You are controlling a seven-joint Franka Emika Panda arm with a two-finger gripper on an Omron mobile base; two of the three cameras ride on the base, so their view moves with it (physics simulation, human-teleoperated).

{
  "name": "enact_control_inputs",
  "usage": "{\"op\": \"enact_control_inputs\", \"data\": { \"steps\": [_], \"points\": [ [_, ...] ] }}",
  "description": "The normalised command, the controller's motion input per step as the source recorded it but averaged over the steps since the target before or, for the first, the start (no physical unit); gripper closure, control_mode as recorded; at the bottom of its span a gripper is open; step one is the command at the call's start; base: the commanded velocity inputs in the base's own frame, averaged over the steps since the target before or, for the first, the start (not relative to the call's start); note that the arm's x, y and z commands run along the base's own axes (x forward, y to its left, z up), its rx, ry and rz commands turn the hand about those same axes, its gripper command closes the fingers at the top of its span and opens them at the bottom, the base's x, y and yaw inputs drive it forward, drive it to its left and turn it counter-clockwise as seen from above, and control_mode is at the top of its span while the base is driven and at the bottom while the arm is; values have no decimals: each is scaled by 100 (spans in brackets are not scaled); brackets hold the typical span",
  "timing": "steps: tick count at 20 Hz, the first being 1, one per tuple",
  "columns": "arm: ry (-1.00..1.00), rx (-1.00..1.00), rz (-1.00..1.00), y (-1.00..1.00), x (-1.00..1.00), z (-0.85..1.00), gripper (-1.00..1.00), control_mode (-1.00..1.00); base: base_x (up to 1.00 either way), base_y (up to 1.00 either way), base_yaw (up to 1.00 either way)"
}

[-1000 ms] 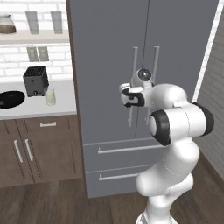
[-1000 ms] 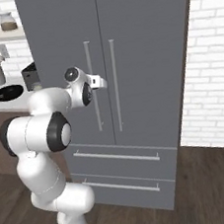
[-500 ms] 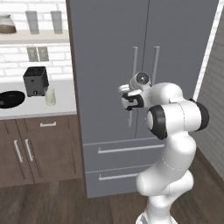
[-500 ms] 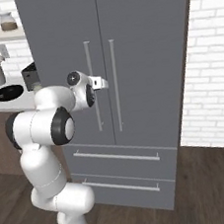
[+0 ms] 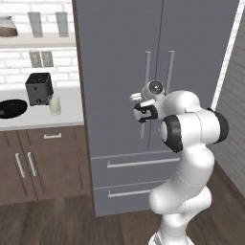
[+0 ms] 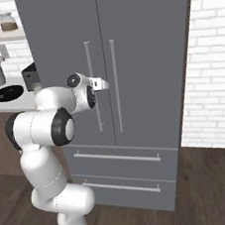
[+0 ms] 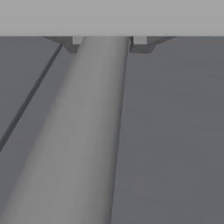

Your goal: Grab a lemon wedge from the fridge and one ice cube from the ice bowl, and put them in the glass of lemonade.

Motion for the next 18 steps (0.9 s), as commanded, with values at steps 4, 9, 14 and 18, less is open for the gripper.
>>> {"op": "enact_control_inputs", "data": {
  "steps": [4, 9, 14, 18],
  "points": [
    [0, 0, 0, 0, -3, 0, 100, -100, 0, 0, 0],
    [-11, 0, 0, 18, -59, 28, 100, -100, 0, 0, 0],
    [-10, 0, 0, 44, -80, 82, 100, -100, 0, 0, 0],
    [-10, -2, 0, 59, -90, 100, 100, -100, 0, 0, 0]
  ]
}}
